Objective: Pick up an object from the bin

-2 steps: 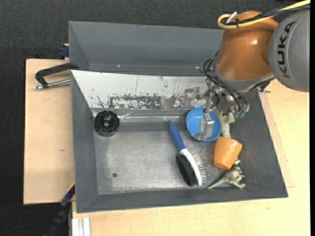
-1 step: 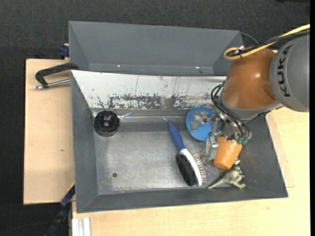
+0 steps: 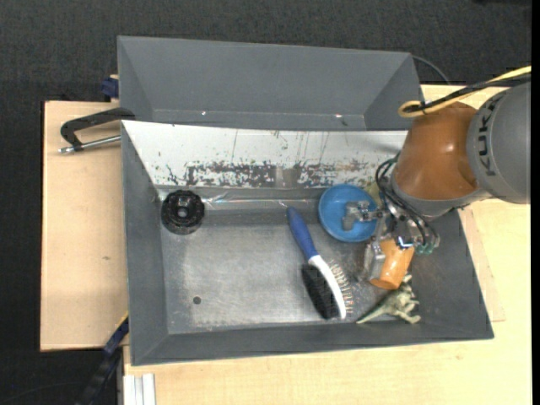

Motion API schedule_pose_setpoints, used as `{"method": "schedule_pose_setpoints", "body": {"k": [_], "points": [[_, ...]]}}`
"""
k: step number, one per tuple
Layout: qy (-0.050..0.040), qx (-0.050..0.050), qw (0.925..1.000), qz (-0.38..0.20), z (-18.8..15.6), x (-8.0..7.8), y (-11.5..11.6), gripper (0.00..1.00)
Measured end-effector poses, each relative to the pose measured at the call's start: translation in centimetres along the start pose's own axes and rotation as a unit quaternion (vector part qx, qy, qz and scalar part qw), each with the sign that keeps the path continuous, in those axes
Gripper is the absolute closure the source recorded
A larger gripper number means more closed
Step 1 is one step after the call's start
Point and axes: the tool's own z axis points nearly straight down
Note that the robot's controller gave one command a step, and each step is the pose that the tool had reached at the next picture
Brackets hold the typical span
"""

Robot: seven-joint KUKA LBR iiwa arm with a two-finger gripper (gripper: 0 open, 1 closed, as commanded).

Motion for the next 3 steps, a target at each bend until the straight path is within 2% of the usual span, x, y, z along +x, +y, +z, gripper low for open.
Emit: {"method": "schedule_pose_setpoints", "body": {"k": [1, 2, 3], "points": [[-0.0041, 0.000, 1.0000, -0.003, -0.4, -0.3, 0.3, 1.00], [-0.0084, 0.002, 0.9997, -0.025, -12.5, 1.3, 1.1, 1.00], [-0.0100, 0.002, 0.9987, -0.050, -26.5, -0.3, 0.6, 1.00]]}}
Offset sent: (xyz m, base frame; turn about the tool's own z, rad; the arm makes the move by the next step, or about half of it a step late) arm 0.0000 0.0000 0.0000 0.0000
